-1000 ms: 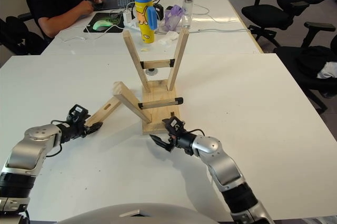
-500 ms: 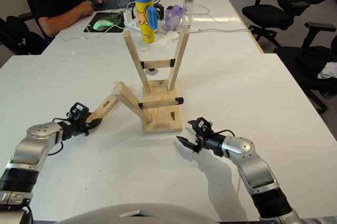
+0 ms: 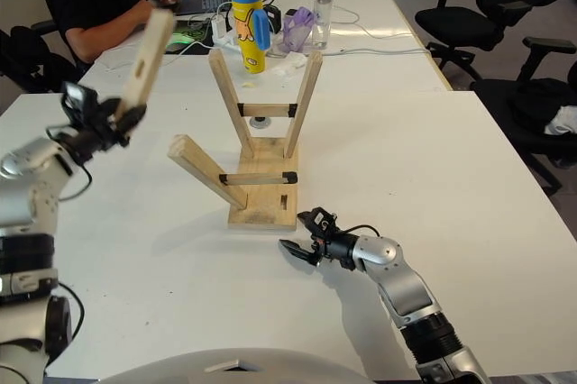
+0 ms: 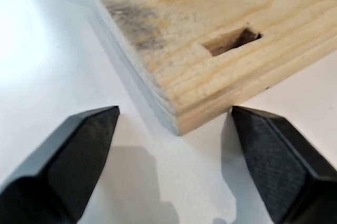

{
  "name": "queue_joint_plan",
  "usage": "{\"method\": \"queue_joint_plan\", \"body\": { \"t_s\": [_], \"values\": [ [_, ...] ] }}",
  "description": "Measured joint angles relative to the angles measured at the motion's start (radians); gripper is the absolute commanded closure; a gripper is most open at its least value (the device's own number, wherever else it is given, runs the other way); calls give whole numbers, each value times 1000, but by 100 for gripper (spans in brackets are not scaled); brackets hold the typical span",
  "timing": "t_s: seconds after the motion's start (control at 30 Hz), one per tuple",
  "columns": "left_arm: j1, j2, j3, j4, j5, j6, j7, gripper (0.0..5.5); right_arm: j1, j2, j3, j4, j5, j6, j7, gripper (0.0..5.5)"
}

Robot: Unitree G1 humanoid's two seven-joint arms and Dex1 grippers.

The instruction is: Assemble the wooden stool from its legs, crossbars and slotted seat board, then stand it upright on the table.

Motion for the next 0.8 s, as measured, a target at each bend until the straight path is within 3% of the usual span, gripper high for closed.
{"method": "queue_joint_plan", "body": {
  "t_s": [0.17, 0.3, 0.37, 0.47, 0.6, 0.8],
  "values": [
    [-246, -2, 105, -140, -370, 217, -9, 343, -3, 9, 6, 1, 21, 5, 29, 154],
    [-311, -53, 109, -259, -687, 380, 67, 343, -3, 9, -14, 1, 32, 21, 37, 154],
    [-311, -107, 81, -327, -821, 416, 137, 343, -1, -2, -49, -7, 70, 49, 47, 154],
    [-184, -275, -82, -521, -1055, 452, 299, 343, 10, -140, -200, -138, 252, 214, 162, 154],
    [-3, -316, -204, -561, -1039, 471, 315, 343, 15, -258, -362, -269, 585, 425, 315, 154],
    [169, -279, -312, -575, -904, 468, 168, 343, -88, -337, -625, -205, 1022, 646, 375, 154]
  ]
}}
